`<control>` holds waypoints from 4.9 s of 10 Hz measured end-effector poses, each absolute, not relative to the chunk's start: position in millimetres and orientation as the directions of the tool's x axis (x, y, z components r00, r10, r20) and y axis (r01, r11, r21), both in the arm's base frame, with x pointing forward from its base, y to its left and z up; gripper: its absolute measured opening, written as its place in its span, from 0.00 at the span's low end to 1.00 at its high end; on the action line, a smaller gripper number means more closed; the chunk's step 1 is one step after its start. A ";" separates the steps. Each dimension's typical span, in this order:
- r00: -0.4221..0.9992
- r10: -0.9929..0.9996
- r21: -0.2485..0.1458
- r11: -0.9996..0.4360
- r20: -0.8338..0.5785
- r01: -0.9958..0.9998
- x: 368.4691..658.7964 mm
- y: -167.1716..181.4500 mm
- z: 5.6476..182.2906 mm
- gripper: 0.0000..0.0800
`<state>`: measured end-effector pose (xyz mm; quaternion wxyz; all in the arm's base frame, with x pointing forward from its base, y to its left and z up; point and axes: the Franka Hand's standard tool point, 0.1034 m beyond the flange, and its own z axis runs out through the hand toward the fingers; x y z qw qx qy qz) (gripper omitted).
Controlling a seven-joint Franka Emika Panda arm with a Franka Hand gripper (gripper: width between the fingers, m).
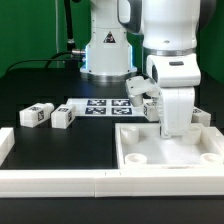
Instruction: Assemble square table
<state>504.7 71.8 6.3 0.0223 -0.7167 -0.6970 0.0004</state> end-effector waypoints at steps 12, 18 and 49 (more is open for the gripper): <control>0.329 0.944 0.034 -0.329 0.026 0.944 504.2 87.0 68.6 0.81; 0.460 0.885 0.046 -0.464 0.075 0.884 496.9 134.2 55.8 0.81; 0.689 0.195 -0.012 -0.965 -0.698 0.261 441.2 156.1 26.0 0.81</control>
Offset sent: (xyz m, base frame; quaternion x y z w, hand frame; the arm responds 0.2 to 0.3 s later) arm 0.0000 0.0000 0.0000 0.0000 0.0000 0.0000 1.0000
